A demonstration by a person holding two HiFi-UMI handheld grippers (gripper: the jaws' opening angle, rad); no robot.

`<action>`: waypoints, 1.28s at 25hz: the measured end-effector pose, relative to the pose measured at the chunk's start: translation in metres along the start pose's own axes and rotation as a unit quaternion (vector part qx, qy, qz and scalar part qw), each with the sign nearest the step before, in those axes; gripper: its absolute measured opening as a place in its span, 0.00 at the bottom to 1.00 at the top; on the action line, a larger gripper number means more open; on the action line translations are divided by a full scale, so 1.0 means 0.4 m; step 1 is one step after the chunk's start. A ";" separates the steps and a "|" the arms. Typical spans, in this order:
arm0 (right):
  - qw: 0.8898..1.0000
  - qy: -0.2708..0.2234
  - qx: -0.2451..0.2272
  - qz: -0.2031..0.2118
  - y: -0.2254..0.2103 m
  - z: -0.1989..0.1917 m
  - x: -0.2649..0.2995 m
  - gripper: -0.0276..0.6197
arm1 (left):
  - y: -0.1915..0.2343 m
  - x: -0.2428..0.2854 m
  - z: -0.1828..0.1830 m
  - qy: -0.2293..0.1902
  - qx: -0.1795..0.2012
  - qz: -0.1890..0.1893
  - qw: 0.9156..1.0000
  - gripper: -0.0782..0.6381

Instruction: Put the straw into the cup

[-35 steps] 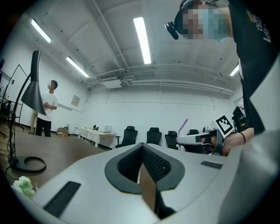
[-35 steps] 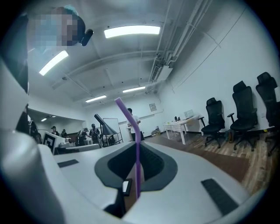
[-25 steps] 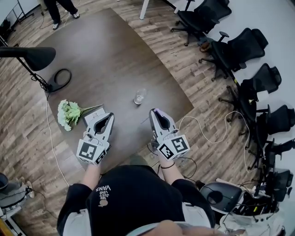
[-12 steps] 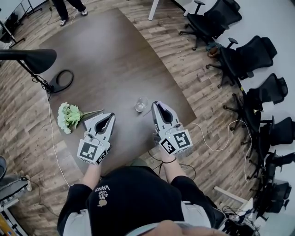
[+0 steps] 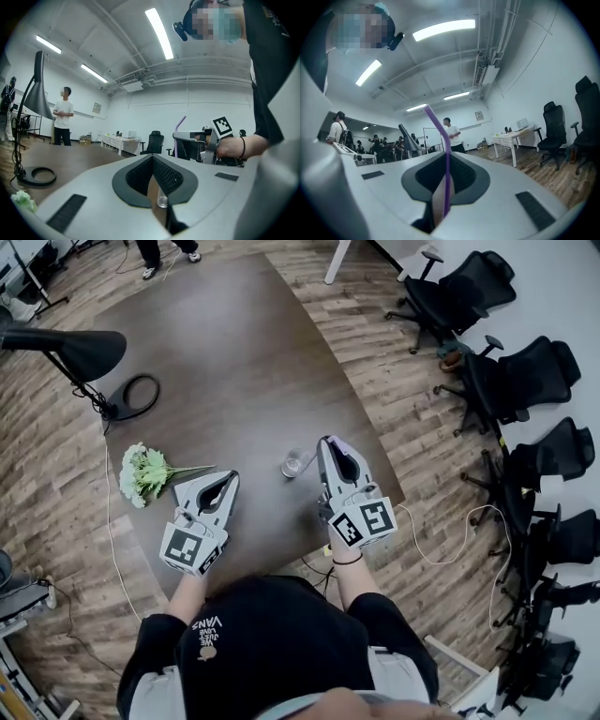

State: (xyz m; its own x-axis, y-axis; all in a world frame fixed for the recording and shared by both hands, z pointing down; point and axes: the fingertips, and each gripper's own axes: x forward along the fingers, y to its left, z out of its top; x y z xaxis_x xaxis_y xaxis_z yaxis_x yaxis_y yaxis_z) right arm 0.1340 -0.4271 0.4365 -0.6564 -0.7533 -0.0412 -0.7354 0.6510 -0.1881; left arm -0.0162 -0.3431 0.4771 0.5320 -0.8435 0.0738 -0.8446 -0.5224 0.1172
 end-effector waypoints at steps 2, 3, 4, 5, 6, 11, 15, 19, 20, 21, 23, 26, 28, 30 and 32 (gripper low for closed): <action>1.000 -0.005 -0.001 0.006 -0.002 0.014 0.012 0.09 | 0.006 0.005 0.002 0.000 -0.001 0.005 1.000 0.12; 1.000 -0.008 -0.003 0.009 -0.002 0.021 0.017 0.09 | 0.008 0.008 0.003 -0.001 -0.001 0.007 1.000 0.12; 1.000 -0.011 -0.005 0.012 -0.002 0.027 0.023 0.09 | 0.010 0.010 0.004 -0.002 -0.001 0.008 1.000 0.12; 1.000 -0.012 -0.007 0.014 -0.002 0.031 0.029 0.09 | 0.011 0.013 0.004 -0.004 -0.001 0.008 1.000 0.12; 1.000 -0.011 -0.007 0.015 -0.002 0.031 0.033 0.09 | 0.011 0.015 0.005 -0.005 -0.002 0.008 1.000 0.12; 1.000 0.003 -0.001 0.016 -0.009 -0.004 0.043 0.09 | 0.015 0.023 0.000 -0.005 -0.004 0.009 1.000 0.12; 1.000 0.015 0.002 0.017 -0.005 -0.044 0.050 0.09 | 0.026 0.024 -0.008 -0.003 -0.007 0.011 1.000 0.12; 0.999 0.033 0.009 0.017 -0.003 -0.092 0.044 0.09 | 0.023 0.025 -0.011 0.000 -0.007 0.009 1.000 0.12; 0.999 0.038 0.012 0.017 -0.002 -0.105 0.042 0.09 | 0.023 0.026 -0.011 0.000 -0.007 0.008 1.000 0.12; 0.999 0.044 0.014 0.017 -0.002 -0.115 0.041 0.09 | 0.023 0.027 -0.010 0.000 -0.006 0.007 1.000 0.12; 0.998 0.052 0.016 0.015 0.000 -0.127 0.036 0.09 | 0.023 0.028 -0.008 -0.001 -0.006 0.006 1.000 0.12; 0.998 0.060 0.019 0.015 0.008 -0.143 0.029 0.09 | 0.020 0.025 -0.008 -0.001 -0.005 0.002 1.000 0.12; 0.998 0.065 0.018 0.014 0.013 -0.153 0.024 0.10 | 0.013 0.024 -0.008 -0.002 -0.005 -0.001 1.000 0.12; 0.998 0.066 0.017 0.009 0.014 -0.154 0.017 0.11 | 0.005 0.025 -0.007 -0.001 -0.005 -0.004 1.000 0.12; 0.997 0.070 0.016 0.004 0.013 -0.155 0.012 0.20 | -0.002 0.027 -0.006 -0.001 -0.004 -0.008 1.000 0.12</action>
State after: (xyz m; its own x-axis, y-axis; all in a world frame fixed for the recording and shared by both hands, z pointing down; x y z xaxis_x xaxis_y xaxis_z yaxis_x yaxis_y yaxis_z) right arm 0.1164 -0.4216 0.4961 -0.6815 -0.7259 0.0932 -0.7252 0.6527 -0.2191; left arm -0.0097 -0.3514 0.4801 0.5450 -0.8356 0.0694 -0.8356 -0.5345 0.1267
